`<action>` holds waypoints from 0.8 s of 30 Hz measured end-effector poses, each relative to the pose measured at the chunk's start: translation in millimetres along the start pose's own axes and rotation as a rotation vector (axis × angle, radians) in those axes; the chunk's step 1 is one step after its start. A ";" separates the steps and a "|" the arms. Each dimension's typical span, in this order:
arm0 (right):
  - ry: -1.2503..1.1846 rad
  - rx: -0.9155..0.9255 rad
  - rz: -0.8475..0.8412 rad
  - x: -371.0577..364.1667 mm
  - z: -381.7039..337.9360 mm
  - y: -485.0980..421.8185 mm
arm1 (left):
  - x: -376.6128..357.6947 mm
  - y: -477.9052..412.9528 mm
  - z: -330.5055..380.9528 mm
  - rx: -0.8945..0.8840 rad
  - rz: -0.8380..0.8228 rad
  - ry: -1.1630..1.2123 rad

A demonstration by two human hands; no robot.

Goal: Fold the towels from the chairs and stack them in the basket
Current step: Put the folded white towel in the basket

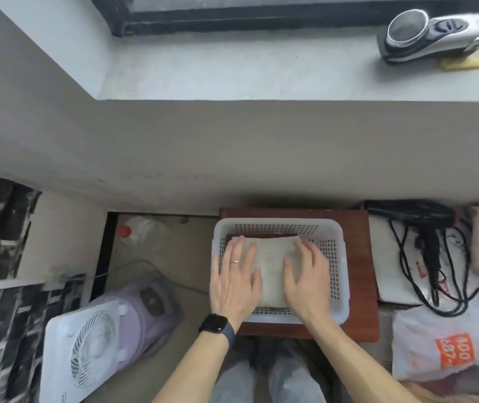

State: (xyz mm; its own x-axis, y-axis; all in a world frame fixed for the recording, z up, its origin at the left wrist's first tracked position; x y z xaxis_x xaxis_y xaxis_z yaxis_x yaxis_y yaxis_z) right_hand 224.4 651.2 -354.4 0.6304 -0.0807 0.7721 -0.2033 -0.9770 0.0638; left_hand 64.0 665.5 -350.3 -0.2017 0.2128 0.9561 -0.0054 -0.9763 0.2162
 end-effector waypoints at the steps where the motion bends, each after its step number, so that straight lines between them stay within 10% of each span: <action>1: 0.068 0.115 -0.043 -10.2 -2.4 0.9 | -7.5 -3.4 -3.5 -0.049 -0.031 -0.032; 6: 0.237 0.143 -0.318 -52.3 21.9 -7.3 | -42.5 -21.3 -13.7 -0.096 -0.169 -0.104; 24: 0.309 0.195 -0.229 -96.8 48.5 -17.6 | -91.4 -48.0 -22.5 -0.157 -0.158 -0.134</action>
State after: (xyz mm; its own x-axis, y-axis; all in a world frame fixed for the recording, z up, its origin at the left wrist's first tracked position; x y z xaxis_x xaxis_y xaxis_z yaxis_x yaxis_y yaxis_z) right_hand 203.3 666.6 -460.9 0.3824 0.1767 0.9070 0.0804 -0.9842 0.1579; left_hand 60.7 692.1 -452.5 -0.0547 0.3562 0.9328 -0.1811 -0.9223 0.3415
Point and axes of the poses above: each hand's wrist, its own y-axis away from the middle knuckle, its own x-axis out of the back of the hand, z = x × y, the point moved 2 cm from there along -y, towards the middle knuckle, and after that the axes turned 10 degrees about x, right-handed, at the moved point
